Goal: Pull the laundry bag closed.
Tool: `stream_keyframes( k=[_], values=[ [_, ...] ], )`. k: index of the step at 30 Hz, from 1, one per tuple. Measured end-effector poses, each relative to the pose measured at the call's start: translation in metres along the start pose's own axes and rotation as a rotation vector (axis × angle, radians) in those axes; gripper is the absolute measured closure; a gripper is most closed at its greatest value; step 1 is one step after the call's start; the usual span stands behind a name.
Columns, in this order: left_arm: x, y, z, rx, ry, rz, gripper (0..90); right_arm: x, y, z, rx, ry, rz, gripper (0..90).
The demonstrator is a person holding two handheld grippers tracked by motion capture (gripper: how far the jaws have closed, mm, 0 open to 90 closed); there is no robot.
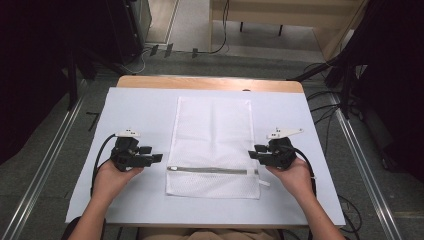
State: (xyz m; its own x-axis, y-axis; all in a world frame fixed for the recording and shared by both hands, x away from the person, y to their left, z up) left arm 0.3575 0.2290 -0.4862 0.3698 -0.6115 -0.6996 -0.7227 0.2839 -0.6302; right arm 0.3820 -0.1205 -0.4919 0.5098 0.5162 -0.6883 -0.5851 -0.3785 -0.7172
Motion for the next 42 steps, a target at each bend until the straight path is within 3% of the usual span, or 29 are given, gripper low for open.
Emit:
stream_keyframes(
  k=[11,19,23,35,42],
  values=[
    [-0.003,0.004,-0.001,-0.005,-0.001,-0.001,39.1,0.003,-0.008,0.016,-0.016,-0.032,-0.01,68.7],
    [-0.006,0.007,0.006,-0.012,-0.03,0.01,39.7,0.005,-0.01,0.023,-0.036,-0.04,-0.009,68.5],
    [-0.007,0.007,0.007,-0.021,-0.023,0.004,40.0,0.007,-0.01,0.027,-0.026,-0.053,-0.005,64.0],
    [-0.007,0.006,0.008,-0.021,-0.02,-0.006,40.3,0.018,-0.017,0.053,-0.075,-0.099,0.004,64.1],
    [-0.006,0.005,0.007,-0.014,-0.022,-0.007,40.1,0.022,-0.02,0.063,-0.105,-0.123,0.01,56.5]
  ],
)
Point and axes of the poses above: each handheld gripper's, and its own axes: x roughly forward along the jaws, y roughly out of its underside, z roughly to its left, the point moved 9 cm from there along x, roughly forward along the jaws, and after that the axes turned 6 degrees about y, right-handed, at the moved point
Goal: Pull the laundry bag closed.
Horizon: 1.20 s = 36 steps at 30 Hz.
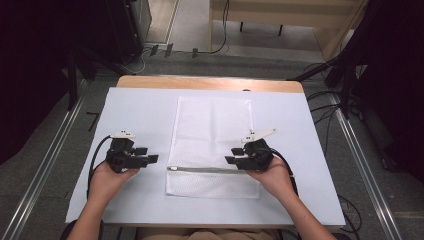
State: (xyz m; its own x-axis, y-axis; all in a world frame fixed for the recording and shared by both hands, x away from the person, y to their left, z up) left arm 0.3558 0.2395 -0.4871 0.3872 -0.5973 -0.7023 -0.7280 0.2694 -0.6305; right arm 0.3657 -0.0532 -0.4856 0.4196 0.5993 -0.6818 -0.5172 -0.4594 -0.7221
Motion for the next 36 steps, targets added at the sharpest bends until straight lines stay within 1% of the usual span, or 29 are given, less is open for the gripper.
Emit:
stream_keyframes(
  k=[4,6,8,9,14,18,20,22,27,31,32,33,34,36],
  values=[
    [0.0,0.0,0.0,0.002,0.002,0.003,40.0,0.003,-0.003,0.002,0.001,0.007,-0.003,50.3],
    [0.0,0.0,0.0,0.004,0.001,0.003,39.9,0.005,-0.006,0.004,0.014,0.016,-0.004,47.2],
    [0.001,0.0,0.0,0.005,0.002,0.004,39.8,0.007,-0.008,0.006,0.012,0.013,-0.006,45.6],
    [0.001,0.0,0.0,0.006,0.001,0.004,39.8,0.007,-0.009,0.007,0.02,0.012,-0.006,45.2],
    [0.0,0.0,0.0,0.007,-0.001,0.003,39.5,0.012,-0.016,0.015,-0.004,-0.005,-0.006,44.9],
    [0.0,0.0,0.0,0.009,-0.003,0.003,39.4,0.016,-0.02,0.02,-0.021,-0.01,0.0,44.8],
    [0.0,0.0,0.0,0.009,-0.003,0.002,39.3,0.018,-0.022,0.022,-0.038,-0.016,0.0,46.4],
    [-0.001,0.0,0.0,0.009,-0.001,-0.001,39.3,0.019,-0.024,0.025,-0.045,-0.025,0.004,48.0],
    [-0.001,-0.001,0.0,0.012,0.0,-0.002,39.2,0.023,-0.03,0.03,-0.051,-0.034,0.0,47.0],
    [0.0,-0.001,0.0,0.006,0.007,-0.007,39.2,0.028,-0.034,0.034,-0.054,-0.038,0.003,46.4],
    [0.0,-0.001,0.0,0.007,0.007,-0.008,39.1,0.029,-0.036,0.035,-0.06,-0.039,-0.001,46.4],
    [0.0,-0.001,-0.001,0.007,0.006,-0.006,39.1,0.03,-0.036,0.037,-0.054,-0.04,0.003,46.4],
    [0.0,-0.001,-0.001,0.008,0.005,-0.006,39.2,0.032,-0.037,0.038,-0.062,-0.045,-0.001,47.0],
    [0.0,-0.001,-0.001,0.008,0.007,-0.008,39.2,0.034,-0.038,0.041,-0.061,-0.05,0.007,47.7]
  ],
)
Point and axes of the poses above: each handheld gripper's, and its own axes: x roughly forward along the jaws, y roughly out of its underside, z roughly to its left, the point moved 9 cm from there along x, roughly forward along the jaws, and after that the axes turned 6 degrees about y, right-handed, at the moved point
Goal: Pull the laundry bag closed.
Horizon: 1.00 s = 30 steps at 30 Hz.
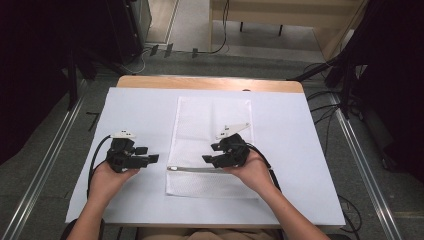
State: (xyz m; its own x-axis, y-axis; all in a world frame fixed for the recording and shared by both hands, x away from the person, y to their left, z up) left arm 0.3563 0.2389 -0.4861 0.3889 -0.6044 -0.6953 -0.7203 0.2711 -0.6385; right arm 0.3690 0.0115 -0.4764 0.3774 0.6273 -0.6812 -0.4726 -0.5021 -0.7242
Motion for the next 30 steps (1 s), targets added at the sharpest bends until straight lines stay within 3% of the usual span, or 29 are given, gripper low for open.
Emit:
stream_keyframes(
  k=[20,30],
  values=[
    [-0.004,-0.002,0.003,-0.001,-0.011,-0.017,39.2,0.024,-0.008,0.021,-0.017,-0.041,0.021,61.3],
    [-0.004,-0.002,0.005,-0.007,-0.014,-0.027,39.3,0.037,-0.011,0.027,0.005,-0.062,0.021,65.5]
  ],
)
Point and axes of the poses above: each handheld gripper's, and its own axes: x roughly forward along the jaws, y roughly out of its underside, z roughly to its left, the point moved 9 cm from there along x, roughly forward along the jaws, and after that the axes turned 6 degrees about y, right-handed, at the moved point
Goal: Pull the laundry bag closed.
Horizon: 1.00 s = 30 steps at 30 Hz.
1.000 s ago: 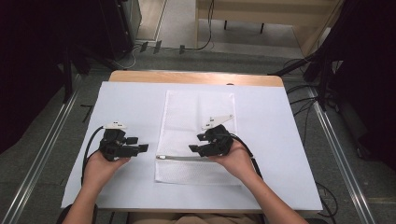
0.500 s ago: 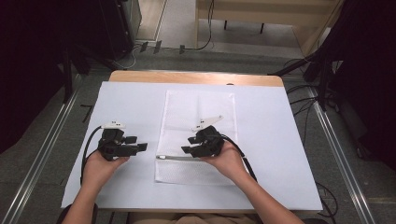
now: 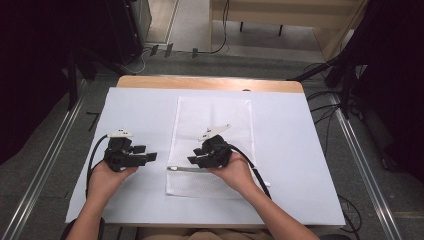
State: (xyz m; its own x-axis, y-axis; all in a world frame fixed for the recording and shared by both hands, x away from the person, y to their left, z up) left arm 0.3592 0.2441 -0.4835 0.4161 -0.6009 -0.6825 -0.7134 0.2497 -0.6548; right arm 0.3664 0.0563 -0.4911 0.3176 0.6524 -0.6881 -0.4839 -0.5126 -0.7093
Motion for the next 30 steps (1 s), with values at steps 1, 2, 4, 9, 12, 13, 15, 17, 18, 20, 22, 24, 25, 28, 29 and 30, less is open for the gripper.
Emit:
stream_keyframes(
  k=[1,2,4,9,12,13,15,17,18,20,22,24,25,28,29,30],
  values=[
    [0.0,0.0,0.0,0.001,0.0,0.001,39.3,0.002,0.0,0.001,-0.002,-0.003,0.001,65.7],
    [0.0,0.0,0.0,0.006,0.0,0.003,39.3,0.003,0.0,0.002,-0.009,-0.003,0.001,66.4],
    [0.0,0.0,0.0,0.005,-0.001,0.005,39.3,0.006,0.001,0.005,-0.016,-0.002,0.008,67.4],
    [0.0,0.0,0.0,0.004,0.0,0.0,39.4,0.015,0.0,0.014,-0.017,-0.022,0.014,71.7],
    [0.0,-0.001,0.0,0.002,0.001,-0.002,39.3,0.021,0.0,0.019,-0.017,-0.034,0.018,74.0],
    [0.0,0.0,0.0,0.002,0.002,-0.002,39.4,0.023,0.0,0.019,-0.018,-0.035,0.022,74.6],
    [0.0,-0.001,0.0,0.001,0.002,-0.003,39.3,0.026,-0.001,0.022,-0.008,-0.053,0.021,76.6],
    [0.0,-0.001,0.0,0.003,0.003,-0.004,39.4,0.028,-0.003,0.024,-0.003,-0.06,0.022,77.7],
    [0.0,-0.001,0.0,0.003,0.003,-0.003,39.4,0.03,-0.004,0.026,-0.005,-0.063,0.019,78.0],
    [0.0,-0.001,0.0,0.001,0.002,-0.004,39.4,0.032,-0.004,0.029,-0.011,-0.068,0.025,78.9],
    [0.0,-0.001,0.0,0.0,0.003,-0.004,39.3,0.036,-0.004,0.033,-0.018,-0.074,0.032,79.3],
    [0.0,-0.001,0.001,-0.002,0.002,-0.002,39.4,0.039,-0.004,0.036,-0.022,-0.076,0.037,79.3],
    [0.0,0.0,0.001,-0.002,0.002,-0.001,39.4,0.041,-0.004,0.036,-0.027,-0.075,0.038,78.9],
    [0.0,0.0,0.001,-0.002,0.002,-0.001,39.4,0.045,-0.005,0.037,-0.007,-0.08,0.038,78.2],
    [0.0,0.0,0.001,-0.002,0.002,0.0,39.4,0.046,-0.005,0.036,-0.005,-0.082,0.039,78.2],
    [0.0,0.0,0.001,-0.001,0.001,0.0,39.4,0.048,-0.005,0.037,0.0,-0.087,0.044,78.1]
  ],
)
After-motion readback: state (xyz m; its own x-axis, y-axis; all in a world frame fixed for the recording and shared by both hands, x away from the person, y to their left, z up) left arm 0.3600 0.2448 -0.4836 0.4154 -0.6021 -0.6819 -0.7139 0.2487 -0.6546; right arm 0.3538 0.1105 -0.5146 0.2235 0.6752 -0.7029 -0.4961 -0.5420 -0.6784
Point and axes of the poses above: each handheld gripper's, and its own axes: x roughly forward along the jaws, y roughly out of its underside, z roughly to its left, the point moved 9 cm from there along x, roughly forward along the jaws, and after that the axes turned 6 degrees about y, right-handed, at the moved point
